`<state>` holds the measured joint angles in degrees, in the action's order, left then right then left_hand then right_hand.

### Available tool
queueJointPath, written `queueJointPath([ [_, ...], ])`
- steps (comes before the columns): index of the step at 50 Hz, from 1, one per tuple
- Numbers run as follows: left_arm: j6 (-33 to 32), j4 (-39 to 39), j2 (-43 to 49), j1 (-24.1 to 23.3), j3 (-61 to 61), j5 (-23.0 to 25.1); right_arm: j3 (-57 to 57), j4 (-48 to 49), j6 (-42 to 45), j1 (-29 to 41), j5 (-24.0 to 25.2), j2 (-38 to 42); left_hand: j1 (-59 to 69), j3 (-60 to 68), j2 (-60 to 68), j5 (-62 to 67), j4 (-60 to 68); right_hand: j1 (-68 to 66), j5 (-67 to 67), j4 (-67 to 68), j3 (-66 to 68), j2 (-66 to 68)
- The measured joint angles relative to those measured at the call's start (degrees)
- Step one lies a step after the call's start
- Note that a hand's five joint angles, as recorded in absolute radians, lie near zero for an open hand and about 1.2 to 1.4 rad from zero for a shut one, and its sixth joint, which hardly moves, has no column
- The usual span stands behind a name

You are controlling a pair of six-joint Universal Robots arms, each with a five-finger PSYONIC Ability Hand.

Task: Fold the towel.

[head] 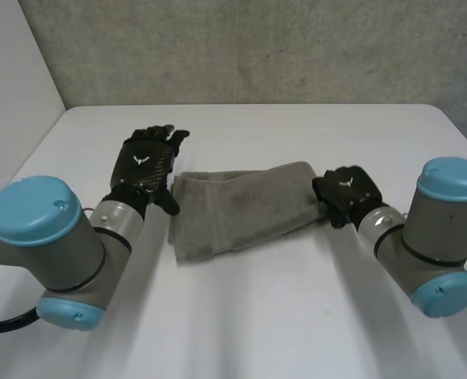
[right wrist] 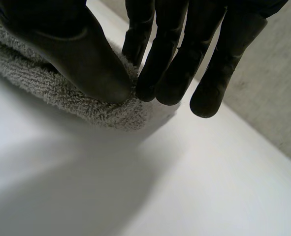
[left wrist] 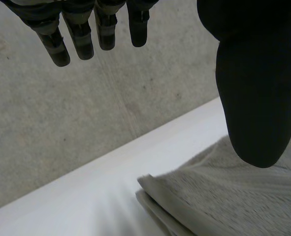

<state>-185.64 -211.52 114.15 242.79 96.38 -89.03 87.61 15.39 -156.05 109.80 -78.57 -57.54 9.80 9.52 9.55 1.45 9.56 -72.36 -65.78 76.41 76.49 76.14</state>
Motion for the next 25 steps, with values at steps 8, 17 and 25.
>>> queueJointPath([
  [8, 0.0, 0.0, -4.3, 1.0, 0.3, -0.1, -8.0, -0.7, 0.2, 4.8, 2.4, -1.7, 0.0, 0.0, 0.0, 0.0, 0.0, -1.1, -0.4, 0.0, 0.0, 0.0],
  [17, 0.2, -0.2, -8.9, 3.7, 1.5, -1.2, -21.7, -3.6, 0.1, 19.3, 11.5, 7.9, 0.0, 0.0, 0.0, 0.0, 0.0, -1.6, -0.5, 0.0, 0.0, 0.2],
  [25, 2.8, -0.2, -9.6, 5.6, 1.9, -2.2, -29.2, -7.2, 0.2, 25.4, 13.7, 18.6, 0.0, 0.0, 0.0, 0.0, -0.1, -2.2, -0.5, 0.0, 0.0, 0.4],
])
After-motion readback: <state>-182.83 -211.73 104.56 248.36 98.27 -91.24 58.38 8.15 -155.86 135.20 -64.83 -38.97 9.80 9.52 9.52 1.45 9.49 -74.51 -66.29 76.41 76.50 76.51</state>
